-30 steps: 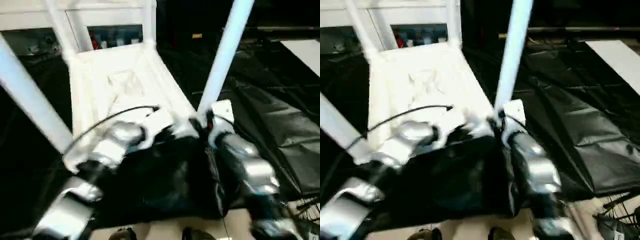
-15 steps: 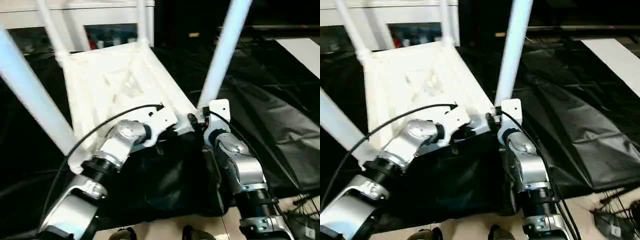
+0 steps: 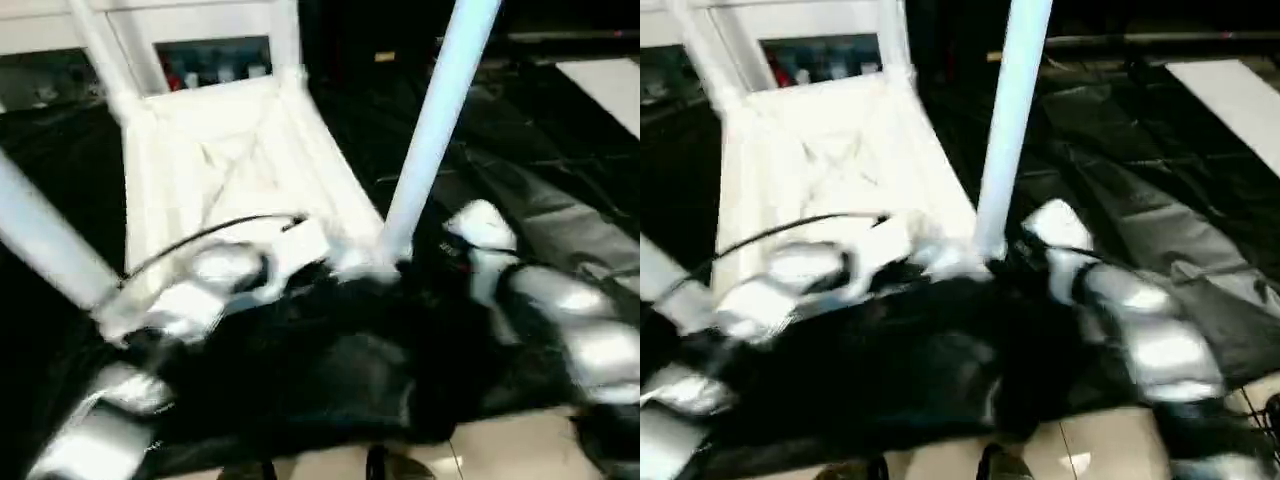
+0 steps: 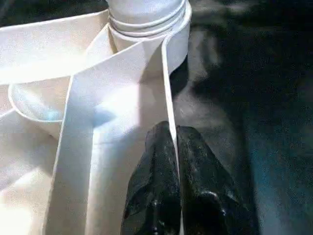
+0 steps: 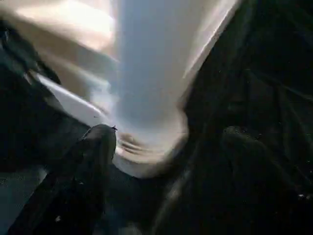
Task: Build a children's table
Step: Rotate leg to tighten
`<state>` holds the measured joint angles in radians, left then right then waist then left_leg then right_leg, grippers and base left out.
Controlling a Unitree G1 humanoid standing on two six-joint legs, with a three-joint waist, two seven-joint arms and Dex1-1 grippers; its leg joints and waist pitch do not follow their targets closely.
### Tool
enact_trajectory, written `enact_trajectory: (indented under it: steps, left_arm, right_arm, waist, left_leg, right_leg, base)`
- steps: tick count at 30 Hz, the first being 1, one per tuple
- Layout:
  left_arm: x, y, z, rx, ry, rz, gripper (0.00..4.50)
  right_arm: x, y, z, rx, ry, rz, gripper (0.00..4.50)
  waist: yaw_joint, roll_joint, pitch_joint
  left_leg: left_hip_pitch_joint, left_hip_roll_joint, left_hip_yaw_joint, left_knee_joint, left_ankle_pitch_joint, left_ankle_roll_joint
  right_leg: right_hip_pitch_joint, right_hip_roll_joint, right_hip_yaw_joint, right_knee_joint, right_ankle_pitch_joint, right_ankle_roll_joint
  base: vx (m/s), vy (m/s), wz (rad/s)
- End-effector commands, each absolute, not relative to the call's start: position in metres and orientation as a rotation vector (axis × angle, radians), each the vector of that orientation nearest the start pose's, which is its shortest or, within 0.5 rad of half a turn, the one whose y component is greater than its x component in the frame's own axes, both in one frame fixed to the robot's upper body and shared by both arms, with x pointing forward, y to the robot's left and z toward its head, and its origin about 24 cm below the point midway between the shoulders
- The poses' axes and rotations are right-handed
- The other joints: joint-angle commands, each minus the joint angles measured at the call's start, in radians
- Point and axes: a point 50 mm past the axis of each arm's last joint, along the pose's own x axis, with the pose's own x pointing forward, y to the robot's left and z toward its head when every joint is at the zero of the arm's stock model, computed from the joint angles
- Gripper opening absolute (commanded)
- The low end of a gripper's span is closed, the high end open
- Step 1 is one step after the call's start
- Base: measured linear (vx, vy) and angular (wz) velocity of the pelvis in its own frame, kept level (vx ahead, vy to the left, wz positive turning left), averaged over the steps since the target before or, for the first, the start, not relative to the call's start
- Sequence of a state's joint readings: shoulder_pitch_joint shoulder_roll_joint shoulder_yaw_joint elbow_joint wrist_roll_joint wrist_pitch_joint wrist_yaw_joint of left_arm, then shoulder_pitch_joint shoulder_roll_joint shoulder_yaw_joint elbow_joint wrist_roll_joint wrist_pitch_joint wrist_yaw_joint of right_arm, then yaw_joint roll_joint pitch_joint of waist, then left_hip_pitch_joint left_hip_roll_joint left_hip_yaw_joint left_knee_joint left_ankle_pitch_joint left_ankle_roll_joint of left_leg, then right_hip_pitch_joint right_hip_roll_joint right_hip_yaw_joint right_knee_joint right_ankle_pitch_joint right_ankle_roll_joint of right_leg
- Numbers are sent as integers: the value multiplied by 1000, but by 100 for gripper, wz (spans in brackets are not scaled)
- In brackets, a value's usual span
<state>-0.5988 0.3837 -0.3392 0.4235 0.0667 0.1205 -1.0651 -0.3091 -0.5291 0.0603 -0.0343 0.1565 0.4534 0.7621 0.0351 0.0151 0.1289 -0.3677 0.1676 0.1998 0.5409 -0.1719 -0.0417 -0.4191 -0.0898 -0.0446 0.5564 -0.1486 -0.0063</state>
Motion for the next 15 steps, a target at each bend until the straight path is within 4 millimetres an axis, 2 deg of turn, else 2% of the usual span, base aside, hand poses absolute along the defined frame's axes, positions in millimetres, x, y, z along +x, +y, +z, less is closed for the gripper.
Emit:
enact_trajectory:
  steps: [1, 2, 3, 4, 7, 8, 9, 12, 15]
  left_arm:
    - [305, 126, 51, 598, 477, -1356, 0]
    - [303, 130, 52, 607, 478, -1376, 0]
    - [303, 130, 52, 607, 478, -1376, 0]
    - [300, 135, 54, 616, 488, -1401, 0]
    - [299, 141, 56, 626, 498, -1396, 0]
    - [299, 141, 57, 622, 498, -1394, 0]
    - [299, 142, 58, 620, 497, -1396, 0]
    - [300, 141, 60, 618, 487, -1388, 0]
    - [301, 139, 60, 627, 470, -1379, 0]
  right_arm:
    - [284, -185, 108, -324, 242, 855, 368]
    - [283, -185, 108, -324, 245, 877, 368]
    - [283, -185, 108, -324, 245, 877, 368]
    - [280, -185, 108, -322, 251, 911, 368]
    - [278, -183, 105, -324, 263, 958, 368]
    - [277, -181, 104, -327, 267, 975, 368]
    - [277, -180, 103, -330, 268, 983, 368]
    - [275, -179, 102, -334, 271, 1001, 368]
    - [274, -179, 101, -340, 273, 1014, 368]
  waist:
    - [2, -9, -62]
    - [2, -10, -66]
    - [3, -6, -71]
    - [3, -9, -75]
    - [5, -10, -76]
    - [4, -11, -76]
    - [5, -10, -72]
    - [3, -11, -66]
    - [0, -10, -62]
  left_leg:
    - [4, 58, -20, -51, -182, 106]
    - [3, 58, -20, -48, -160, 112]
    - [5, 58, -17, -42, -110, 128]
    - [6, 57, -15, -36, -62, 150]
    - [4, 58, -14, -29, -12, 187]
    - [4, 58, -14, -28, -20, 187]
    - [3, 58, -14, -30, -48, 177]
    - [6, 61, -16, -36, -144, 125]
    - [9, 61, -20, -42, -202, 78]
  right_leg:
    - [44, -55, 43, -53, -230, -232]
    - [47, -54, 42, -46, -191, -245]
    - [51, -52, 42, -34, -98, -272]
    - [54, -49, 42, -22, -2, -295]
    - [57, -50, 39, -11, 77, -322]
    - [58, -49, 39, -12, 61, -322]
    - [57, -51, 39, -16, 7, -318]
    - [54, -54, 41, -32, -177, -285]
    - [51, -53, 44, -41, -285, -246]
  base:
    - [79, -28, 2]
    - [73, -23, 0]
    - [61, -16, 0]
    - [61, -16, 0]
    - [0, 0, 0]
    - [0, 0, 0]
    - [0, 0, 0]
    - [0, 0, 0]
    - [0, 0, 0]
